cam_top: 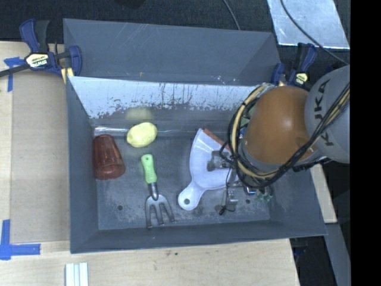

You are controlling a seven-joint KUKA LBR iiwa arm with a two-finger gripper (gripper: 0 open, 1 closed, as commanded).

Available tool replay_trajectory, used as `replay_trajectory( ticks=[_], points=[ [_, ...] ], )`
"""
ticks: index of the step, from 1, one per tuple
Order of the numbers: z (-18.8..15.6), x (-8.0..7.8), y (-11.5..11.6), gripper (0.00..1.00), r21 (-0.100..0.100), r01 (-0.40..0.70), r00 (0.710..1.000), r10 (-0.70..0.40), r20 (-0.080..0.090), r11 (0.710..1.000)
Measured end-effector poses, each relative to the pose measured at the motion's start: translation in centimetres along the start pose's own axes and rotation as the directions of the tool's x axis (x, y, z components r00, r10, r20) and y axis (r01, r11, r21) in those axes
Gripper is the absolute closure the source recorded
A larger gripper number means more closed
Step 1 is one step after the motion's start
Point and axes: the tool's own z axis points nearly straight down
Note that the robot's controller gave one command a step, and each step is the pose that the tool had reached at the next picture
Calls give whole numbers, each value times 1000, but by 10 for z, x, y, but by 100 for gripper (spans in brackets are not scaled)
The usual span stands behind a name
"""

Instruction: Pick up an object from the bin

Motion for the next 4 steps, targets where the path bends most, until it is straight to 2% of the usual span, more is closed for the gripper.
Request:
replay_trajectory(
  ticks=[1, 2, 3, 4],
  points=[
    [0, 0, 0, 100, 0, 0, 1000, 0, 0, 1000],
    [0, 0, 0, 100, 0, 0, 1000, 0, 0, 1000],
    [63, -27, 14, 0, 0, -257, 966, 257, -3, 966],
    [61, -27, 14, 0, 0, -257, 966, 257, 0, 966]
  ],
)
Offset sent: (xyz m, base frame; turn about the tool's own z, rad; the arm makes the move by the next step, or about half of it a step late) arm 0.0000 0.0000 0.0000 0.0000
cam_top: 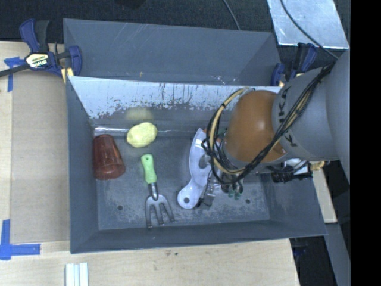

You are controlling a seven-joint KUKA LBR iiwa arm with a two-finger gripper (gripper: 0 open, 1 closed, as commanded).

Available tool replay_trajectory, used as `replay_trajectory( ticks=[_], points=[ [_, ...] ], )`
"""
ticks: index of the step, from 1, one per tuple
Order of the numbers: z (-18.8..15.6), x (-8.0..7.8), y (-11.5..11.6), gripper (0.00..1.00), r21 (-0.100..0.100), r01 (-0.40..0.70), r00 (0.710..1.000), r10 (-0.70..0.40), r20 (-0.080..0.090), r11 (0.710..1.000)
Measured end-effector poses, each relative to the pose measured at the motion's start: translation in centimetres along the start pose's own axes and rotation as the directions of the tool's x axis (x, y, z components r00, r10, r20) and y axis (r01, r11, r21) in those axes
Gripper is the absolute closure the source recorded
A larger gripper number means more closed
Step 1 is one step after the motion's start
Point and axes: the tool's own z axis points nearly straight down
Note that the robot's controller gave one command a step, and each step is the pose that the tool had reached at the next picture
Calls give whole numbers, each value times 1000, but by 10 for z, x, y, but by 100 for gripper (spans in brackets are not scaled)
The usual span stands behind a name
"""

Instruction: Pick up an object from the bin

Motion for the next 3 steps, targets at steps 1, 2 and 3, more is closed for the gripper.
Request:
replay_trajectory(
  ticks=[1, 2, 3],
  points=[
    [0, 1, 9, 0, 0, 12, 1000, -12, 3, 1000],
    [-82, -27, 28, 0, 0, 222, 975, -221, 14, 975],
    [-5, 3, 56, 0, 1, 70, 998, -70, -4, 998]
  ],
)
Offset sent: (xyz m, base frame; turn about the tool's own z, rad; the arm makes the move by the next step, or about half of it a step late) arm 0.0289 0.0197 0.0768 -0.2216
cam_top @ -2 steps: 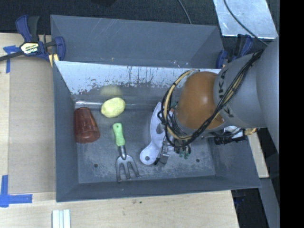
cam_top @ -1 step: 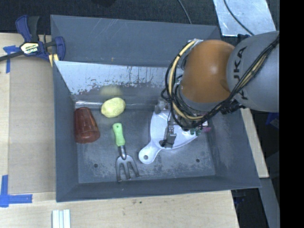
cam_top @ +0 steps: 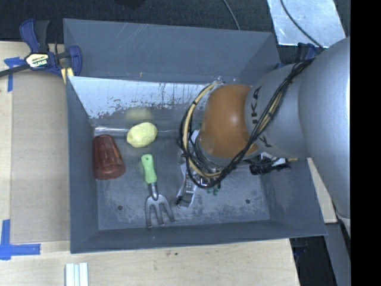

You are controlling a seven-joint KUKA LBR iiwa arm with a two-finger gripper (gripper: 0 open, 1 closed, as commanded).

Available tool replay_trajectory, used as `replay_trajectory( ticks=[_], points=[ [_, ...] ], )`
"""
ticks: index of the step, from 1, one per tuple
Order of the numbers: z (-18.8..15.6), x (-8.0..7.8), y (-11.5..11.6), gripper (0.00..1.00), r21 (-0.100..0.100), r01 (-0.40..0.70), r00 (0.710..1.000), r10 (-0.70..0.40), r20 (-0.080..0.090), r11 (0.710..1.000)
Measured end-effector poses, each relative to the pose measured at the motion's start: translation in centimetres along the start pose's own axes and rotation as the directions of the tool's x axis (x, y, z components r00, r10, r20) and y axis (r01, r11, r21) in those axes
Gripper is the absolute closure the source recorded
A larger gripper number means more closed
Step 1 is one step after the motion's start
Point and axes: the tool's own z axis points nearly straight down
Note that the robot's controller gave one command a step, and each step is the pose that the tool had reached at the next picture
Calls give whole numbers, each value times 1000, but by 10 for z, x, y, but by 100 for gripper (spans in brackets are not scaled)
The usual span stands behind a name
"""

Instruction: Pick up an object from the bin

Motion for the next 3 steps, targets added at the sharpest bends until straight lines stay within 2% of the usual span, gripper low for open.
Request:
replay_trajectory(
  ticks=[1, 2, 3],
  points=[
    [-58, -22, -86, 0, 1, 64, 998, -64, 25, 998],
    [-91, -8, 15, 0, -5, 60, 998, -60, -2, 998],
    [-9, -12, -83, 0, 6, 189, 982, -189, 17, 982]
  ],
)
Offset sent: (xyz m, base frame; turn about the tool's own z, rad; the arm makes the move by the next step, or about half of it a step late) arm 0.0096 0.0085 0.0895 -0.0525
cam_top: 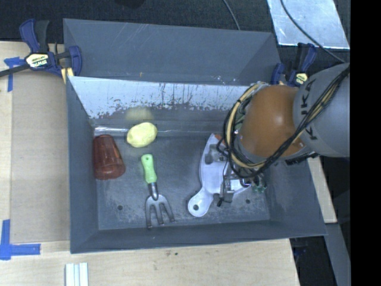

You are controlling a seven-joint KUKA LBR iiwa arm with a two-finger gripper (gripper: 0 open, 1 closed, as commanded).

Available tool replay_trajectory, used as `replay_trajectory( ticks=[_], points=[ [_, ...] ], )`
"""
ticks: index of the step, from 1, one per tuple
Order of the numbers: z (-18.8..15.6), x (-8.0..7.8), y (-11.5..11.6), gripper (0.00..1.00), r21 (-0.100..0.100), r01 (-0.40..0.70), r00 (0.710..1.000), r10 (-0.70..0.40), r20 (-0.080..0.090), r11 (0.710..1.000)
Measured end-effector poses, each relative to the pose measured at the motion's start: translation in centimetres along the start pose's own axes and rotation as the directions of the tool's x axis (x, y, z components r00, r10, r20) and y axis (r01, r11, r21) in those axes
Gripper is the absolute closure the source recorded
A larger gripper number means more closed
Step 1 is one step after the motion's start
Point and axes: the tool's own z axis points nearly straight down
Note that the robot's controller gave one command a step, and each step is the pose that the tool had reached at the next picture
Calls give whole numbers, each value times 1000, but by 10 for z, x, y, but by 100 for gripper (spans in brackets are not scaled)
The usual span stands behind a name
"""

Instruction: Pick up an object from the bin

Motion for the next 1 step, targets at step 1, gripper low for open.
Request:
replay_trajectory(
  ticks=[1],
  points=[
    [10, 11, -25, 0, -1, 10, 1000, -10, -7, 1000]
  ],
)
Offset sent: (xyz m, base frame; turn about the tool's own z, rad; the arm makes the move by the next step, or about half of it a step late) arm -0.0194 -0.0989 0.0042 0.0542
